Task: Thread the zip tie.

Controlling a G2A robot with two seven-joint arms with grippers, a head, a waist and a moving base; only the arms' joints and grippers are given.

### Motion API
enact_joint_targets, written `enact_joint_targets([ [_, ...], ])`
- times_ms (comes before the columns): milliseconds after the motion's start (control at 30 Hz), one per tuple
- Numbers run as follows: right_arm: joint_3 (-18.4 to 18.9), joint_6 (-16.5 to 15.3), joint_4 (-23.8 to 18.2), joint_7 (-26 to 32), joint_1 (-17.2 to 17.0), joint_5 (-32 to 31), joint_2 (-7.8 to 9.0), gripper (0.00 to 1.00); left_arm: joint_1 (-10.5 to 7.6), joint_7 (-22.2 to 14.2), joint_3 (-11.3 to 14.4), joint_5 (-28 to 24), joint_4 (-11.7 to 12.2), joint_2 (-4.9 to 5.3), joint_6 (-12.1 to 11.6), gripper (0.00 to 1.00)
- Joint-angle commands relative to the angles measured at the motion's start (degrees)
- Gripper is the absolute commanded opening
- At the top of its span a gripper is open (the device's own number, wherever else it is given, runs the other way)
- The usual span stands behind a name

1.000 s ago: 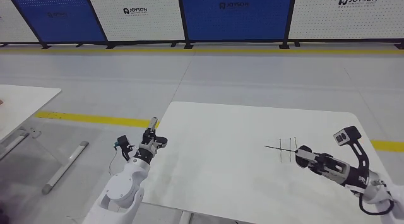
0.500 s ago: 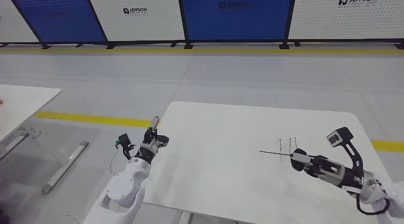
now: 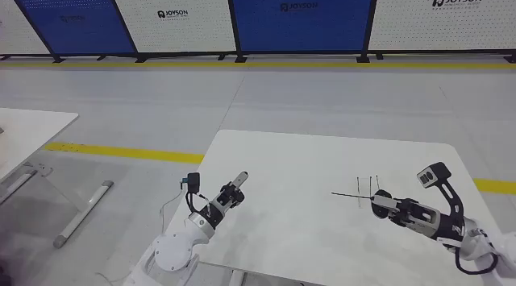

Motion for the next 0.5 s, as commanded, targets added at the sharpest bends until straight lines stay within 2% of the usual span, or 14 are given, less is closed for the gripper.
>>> enact_joint_targets([
  [0, -0.1, 0.0, -0.2, -2.0, -0.3, 0.0, -0.11, 0.0, 0.0, 0.0, 0.0, 0.0, 0.0, 0.0, 0.0, 1.0],
  [133, -2.5, -1.0, 0.1, -6.7, 0.0, -0.6, -0.68, 0.0, 0.0, 0.0, 0.0, 0.0, 0.0, 0.0, 0.0, 1.0],
  [300, -8.7, -0.2, 1.3, -11.1, 3.2, -4.4, -1.78, 0.0, 0.0, 0.0, 0.0, 0.0, 0.0, 0.0, 0.0, 1.0],
  [467, -9.0, -0.1, 1.4, -11.2, 3.4, -4.4, -1.84, 0.0, 0.0, 0.0, 0.0, 0.0, 0.0, 0.0, 0.0, 1.0],
])
